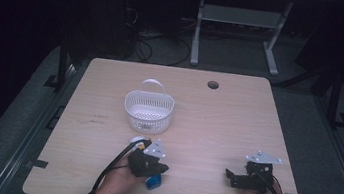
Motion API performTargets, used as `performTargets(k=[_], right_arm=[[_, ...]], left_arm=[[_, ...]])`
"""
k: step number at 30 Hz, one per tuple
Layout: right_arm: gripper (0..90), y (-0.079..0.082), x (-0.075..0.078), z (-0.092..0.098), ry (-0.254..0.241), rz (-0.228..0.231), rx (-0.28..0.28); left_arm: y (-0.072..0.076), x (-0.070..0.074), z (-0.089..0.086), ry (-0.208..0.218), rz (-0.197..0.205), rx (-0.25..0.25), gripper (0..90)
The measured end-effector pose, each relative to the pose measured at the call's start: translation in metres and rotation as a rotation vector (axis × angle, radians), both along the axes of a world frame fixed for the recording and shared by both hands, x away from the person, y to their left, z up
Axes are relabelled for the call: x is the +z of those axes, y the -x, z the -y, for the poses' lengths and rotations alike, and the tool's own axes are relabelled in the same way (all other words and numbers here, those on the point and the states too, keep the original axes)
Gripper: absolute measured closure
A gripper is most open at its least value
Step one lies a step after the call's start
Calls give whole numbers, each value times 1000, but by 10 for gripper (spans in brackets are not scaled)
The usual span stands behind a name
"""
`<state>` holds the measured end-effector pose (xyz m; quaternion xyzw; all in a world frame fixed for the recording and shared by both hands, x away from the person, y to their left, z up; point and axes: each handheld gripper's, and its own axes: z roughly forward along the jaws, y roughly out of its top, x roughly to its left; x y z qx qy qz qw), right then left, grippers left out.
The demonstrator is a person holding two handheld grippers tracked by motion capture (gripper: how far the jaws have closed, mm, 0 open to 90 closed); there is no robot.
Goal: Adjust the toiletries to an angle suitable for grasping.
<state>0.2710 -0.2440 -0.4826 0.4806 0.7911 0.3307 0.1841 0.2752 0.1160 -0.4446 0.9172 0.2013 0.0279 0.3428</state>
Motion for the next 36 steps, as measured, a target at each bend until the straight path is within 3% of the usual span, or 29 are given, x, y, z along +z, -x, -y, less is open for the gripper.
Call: performTargets(k=[23,36], right_arm=[[12,0,0,0,0,1,-3],[12,0,0,0,0,1,-3]], left_arm=[[18,1,-42,-11,-20,56,899],[26,4,-79,-15,-14,130,899]])
